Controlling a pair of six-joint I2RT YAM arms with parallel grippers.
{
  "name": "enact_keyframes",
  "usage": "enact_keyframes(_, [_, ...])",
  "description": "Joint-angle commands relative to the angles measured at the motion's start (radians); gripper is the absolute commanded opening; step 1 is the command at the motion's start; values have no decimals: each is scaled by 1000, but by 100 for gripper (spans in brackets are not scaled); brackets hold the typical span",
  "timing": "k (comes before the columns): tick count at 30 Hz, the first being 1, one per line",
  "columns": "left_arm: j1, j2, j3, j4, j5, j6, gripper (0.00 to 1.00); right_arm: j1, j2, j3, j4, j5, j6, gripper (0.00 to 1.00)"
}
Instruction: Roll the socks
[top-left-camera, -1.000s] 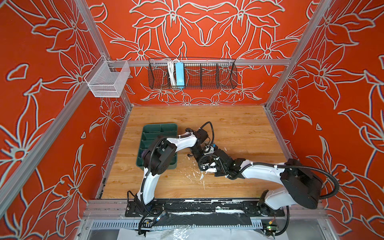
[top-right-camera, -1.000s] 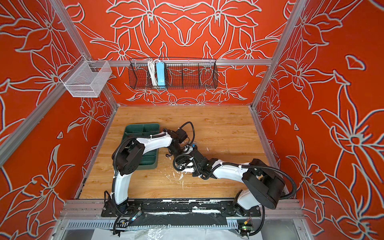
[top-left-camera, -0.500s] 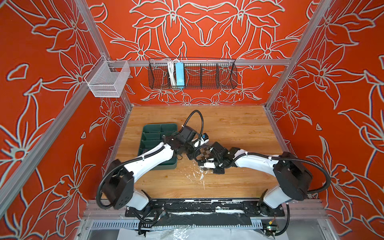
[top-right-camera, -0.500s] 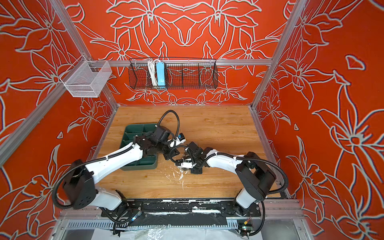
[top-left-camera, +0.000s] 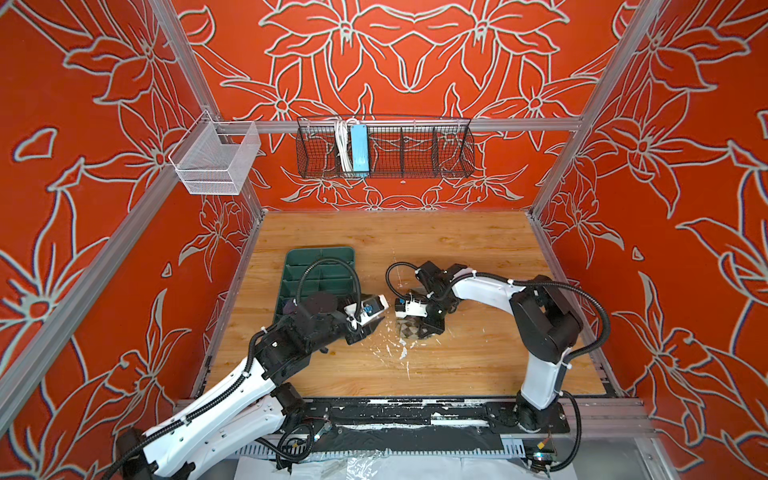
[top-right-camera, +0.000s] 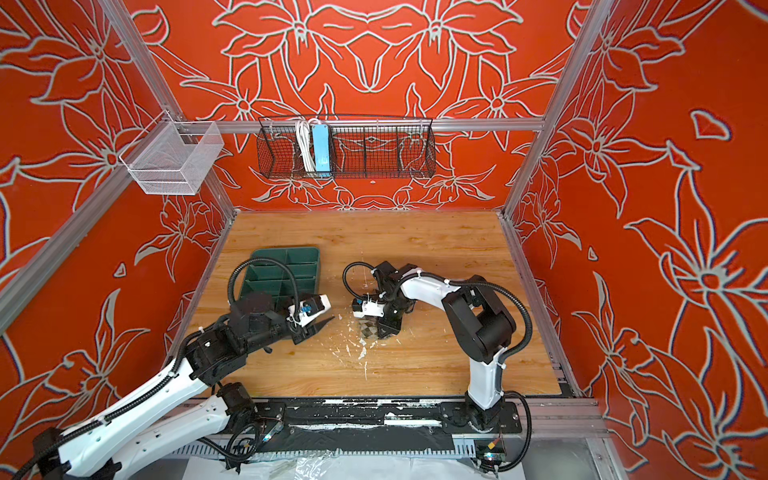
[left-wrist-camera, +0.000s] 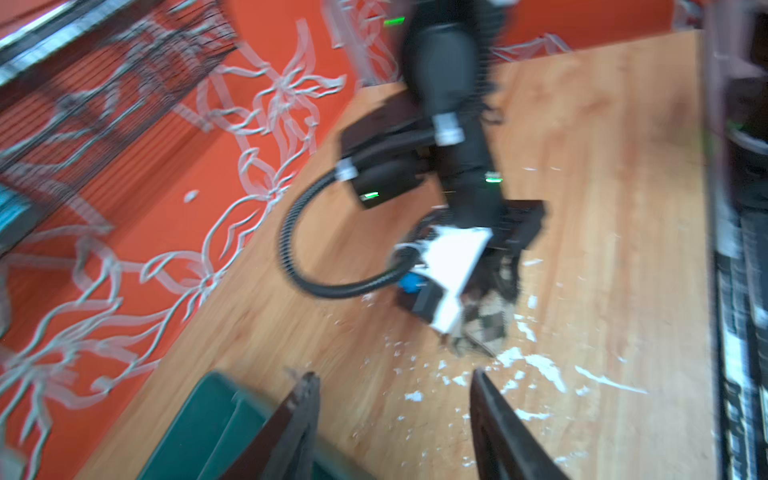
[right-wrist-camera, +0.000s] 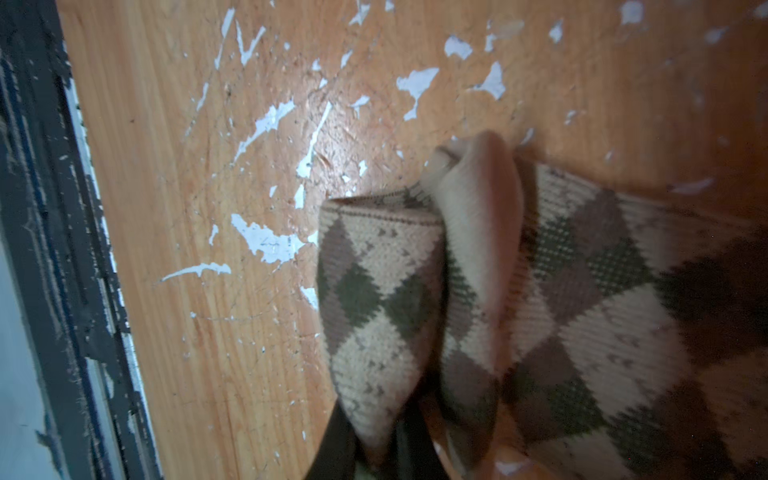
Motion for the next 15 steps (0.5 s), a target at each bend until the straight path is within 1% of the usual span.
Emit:
enact_keyframes(1, [-130,107,-45,13,-86,144,60,-17,61,26,-68,-20,-12,0])
enact_keyframes(3, [-205,210,-54,63,-159,185,62,-24,77,40,-75,-19,-19,1])
enact_keyframes(4, [-231,284,-52,98,-191,215,62,-27,85,47,-78,-18,-23,7])
enact_keyframes(6, [-263,395,-41,164,-232,223,61,-30,96,59,-86,-18,-32,8])
enact_keyframes(10, [-282,597,-24,343,-327,207,59,-34,113,74,-103,-26,-44,8])
enact_keyframes(13, [-282,694,-12,426,-375,198,57,-34,104,68,-107,-36,-51,8])
enact_keyframes(15, [-282,747,-3,442,-385,202,56,-35,97,65,-107,-44,-56,8])
